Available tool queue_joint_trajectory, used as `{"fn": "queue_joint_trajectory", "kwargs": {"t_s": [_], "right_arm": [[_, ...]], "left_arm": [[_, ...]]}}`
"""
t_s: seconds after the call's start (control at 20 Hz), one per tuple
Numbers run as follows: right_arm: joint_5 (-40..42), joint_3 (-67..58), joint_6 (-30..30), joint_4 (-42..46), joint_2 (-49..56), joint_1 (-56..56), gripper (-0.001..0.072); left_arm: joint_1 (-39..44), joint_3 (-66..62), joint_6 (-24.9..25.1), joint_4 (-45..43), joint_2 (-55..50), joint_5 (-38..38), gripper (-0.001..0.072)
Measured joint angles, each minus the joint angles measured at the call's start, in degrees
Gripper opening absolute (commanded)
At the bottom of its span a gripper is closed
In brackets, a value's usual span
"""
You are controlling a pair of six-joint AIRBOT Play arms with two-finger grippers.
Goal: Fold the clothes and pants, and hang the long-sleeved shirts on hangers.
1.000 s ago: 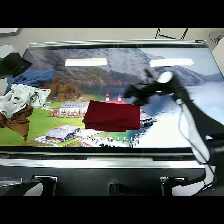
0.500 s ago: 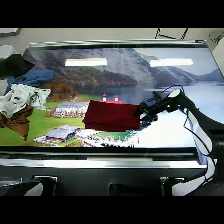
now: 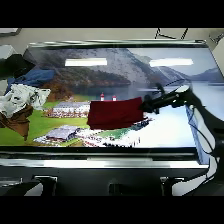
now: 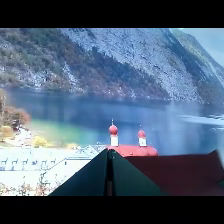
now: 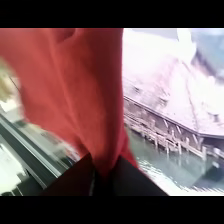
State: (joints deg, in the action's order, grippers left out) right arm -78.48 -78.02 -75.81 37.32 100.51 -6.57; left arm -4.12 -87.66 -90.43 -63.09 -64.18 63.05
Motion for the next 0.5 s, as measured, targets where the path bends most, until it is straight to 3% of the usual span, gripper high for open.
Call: {"fn": "queue_joint_trajectory", "kwargs": {"t_s": [0.5], "right_arm": [[-9.0, -21.5, -8.6, 5.9, -9.6, -29.0, 0.0037]], "left_arm": [[0.0, 0.0, 0.0, 0.0, 0.0, 0.0, 0.0026]]}}
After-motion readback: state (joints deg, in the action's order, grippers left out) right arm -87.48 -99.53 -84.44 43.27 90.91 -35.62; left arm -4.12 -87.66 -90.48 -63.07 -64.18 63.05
